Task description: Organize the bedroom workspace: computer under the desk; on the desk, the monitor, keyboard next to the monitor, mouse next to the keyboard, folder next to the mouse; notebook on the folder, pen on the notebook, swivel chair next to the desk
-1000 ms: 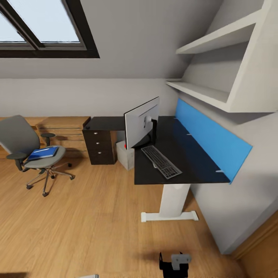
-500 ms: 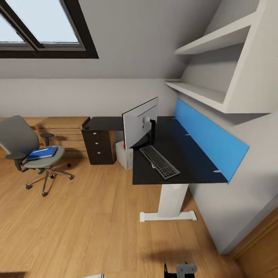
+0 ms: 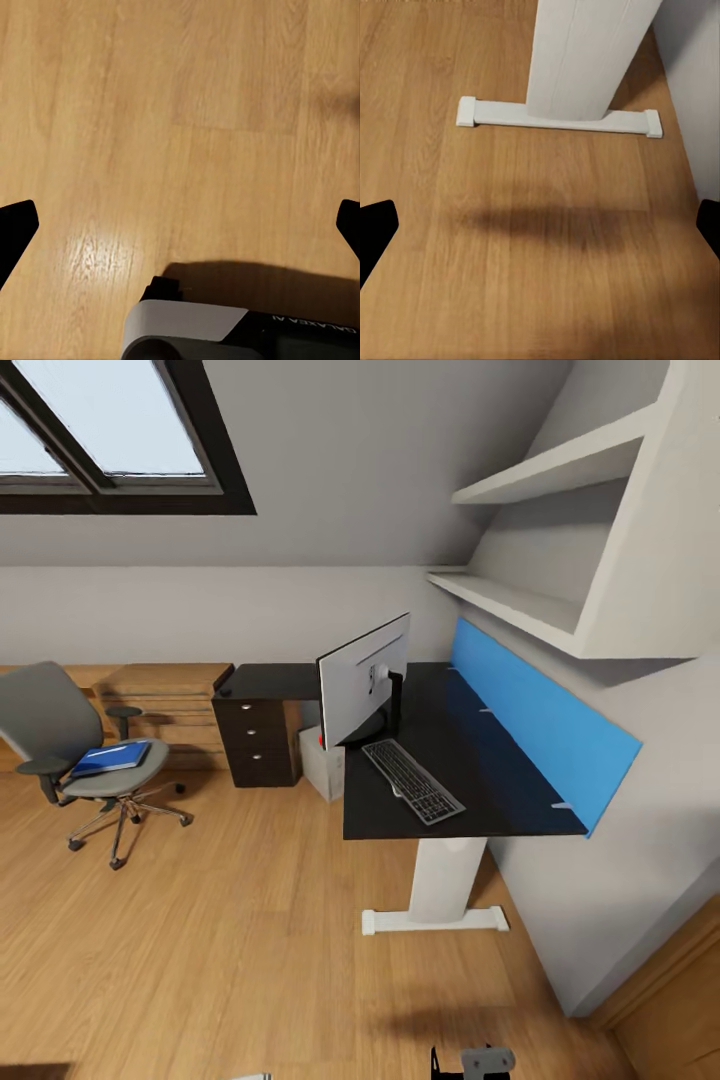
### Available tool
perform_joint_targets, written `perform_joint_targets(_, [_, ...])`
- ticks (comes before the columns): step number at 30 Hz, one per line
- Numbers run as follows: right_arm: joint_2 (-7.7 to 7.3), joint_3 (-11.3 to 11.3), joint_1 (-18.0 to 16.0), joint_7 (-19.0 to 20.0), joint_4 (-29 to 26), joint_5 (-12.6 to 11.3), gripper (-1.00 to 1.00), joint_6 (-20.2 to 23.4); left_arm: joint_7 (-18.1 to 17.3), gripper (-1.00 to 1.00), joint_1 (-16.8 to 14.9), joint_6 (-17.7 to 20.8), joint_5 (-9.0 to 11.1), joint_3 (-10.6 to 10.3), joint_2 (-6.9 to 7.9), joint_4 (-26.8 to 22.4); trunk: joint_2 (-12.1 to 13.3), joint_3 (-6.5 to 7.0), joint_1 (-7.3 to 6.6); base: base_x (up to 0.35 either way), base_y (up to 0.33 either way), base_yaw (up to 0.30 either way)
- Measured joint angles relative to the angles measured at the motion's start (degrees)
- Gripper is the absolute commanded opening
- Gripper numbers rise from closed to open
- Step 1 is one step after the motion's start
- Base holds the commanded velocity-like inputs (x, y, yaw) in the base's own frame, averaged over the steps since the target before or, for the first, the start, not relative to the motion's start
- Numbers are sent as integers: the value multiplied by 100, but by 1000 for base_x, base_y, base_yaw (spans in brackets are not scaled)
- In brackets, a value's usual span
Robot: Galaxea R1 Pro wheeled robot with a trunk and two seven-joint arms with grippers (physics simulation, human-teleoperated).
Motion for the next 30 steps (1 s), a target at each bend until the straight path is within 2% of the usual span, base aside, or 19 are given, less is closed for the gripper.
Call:
perform_joint_targets(7, [-23, 6, 0, 4, 5, 6, 100, -221, -10, 100, 0, 0, -4, 0, 0, 4, 281, 180, -154, 0, 0, 0])
perform_joint_targets(20, [-31, 7, 0, 0, 51, 5, 100, -613, -23, 100, 0, -9, -5, 0, 4, 4, 283, 294, -155, 9, 0, 0])
perform_joint_targets(28, [-35, 3, 0, -1, 47, 4, 100, -696, 4, 100, 0, -11, 9, 50, 46, -34, 283, 315, -157, 224, -2, 0])
perform_joint_targets(30, [-38, 1, 0, -1, 30, 7, 100, -702, 31, 100, 0, -105, 11, 124, 62, -159, 283, 317, -158, 301, -31, 0])
